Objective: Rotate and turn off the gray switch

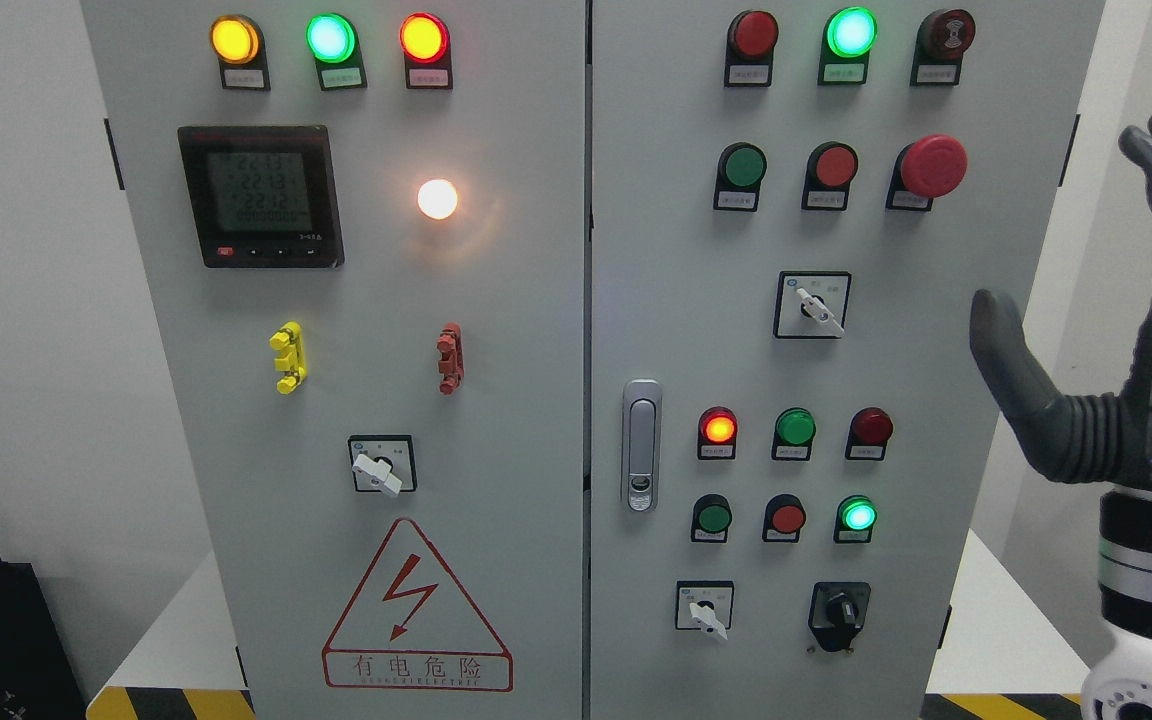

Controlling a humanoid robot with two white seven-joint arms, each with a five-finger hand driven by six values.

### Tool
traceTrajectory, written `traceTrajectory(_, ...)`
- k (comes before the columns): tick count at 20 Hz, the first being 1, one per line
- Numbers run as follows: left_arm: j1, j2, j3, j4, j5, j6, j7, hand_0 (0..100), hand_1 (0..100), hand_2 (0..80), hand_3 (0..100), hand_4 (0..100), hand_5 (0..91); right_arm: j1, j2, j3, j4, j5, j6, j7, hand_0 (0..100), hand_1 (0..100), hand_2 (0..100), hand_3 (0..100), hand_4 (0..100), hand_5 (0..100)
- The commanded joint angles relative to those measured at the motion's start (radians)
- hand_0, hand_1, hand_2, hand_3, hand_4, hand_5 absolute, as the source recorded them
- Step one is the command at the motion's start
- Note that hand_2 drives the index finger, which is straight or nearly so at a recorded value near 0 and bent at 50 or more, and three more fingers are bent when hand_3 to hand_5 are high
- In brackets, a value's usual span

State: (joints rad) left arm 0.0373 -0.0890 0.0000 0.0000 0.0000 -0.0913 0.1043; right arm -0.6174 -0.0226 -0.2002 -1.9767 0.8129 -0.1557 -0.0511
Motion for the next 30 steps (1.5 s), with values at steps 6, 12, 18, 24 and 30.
traceTrajectory(6, -0.001, 0.000, 0.032, 0.023, -0.008, 0.001, 0.005, 12, 39, 0.0, 0, 0, 0.0, -0.002, -0.014, 0.007, 0.012, 0.002, 0.010, -0.007, 25, 27, 0, 3, 0, 0)
traceTrajectory(12, -0.001, 0.000, 0.032, 0.023, -0.008, 0.001, 0.005, 12, 39, 0.0, 0, 0, 0.0, -0.001, -0.014, 0.007, 0.012, 0.002, 0.010, -0.009, 25, 27, 0, 3, 0, 0)
traceTrajectory(18, -0.001, 0.000, 0.032, 0.023, -0.008, 0.001, 0.005, 12, 39, 0.0, 0, 0, 0.0, 0.007, -0.013, 0.007, 0.010, 0.003, 0.010, -0.010, 26, 29, 11, 15, 4, 0)
traceTrajectory(24, -0.001, 0.000, 0.032, 0.023, -0.008, 0.001, 0.005, 12, 39, 0.0, 0, 0, 0.0, 0.013, -0.011, 0.016, 0.010, 0.008, 0.010, -0.009, 26, 36, 26, 27, 25, 19)
traceTrajectory(30, -0.001, 0.000, 0.032, 0.023, -0.008, 0.001, 0.005, 12, 39, 0.0, 0, 0, 0.0, 0.016, 0.001, 0.051, 0.009, 0.011, 0.028, -0.009, 24, 43, 26, 57, 43, 43)
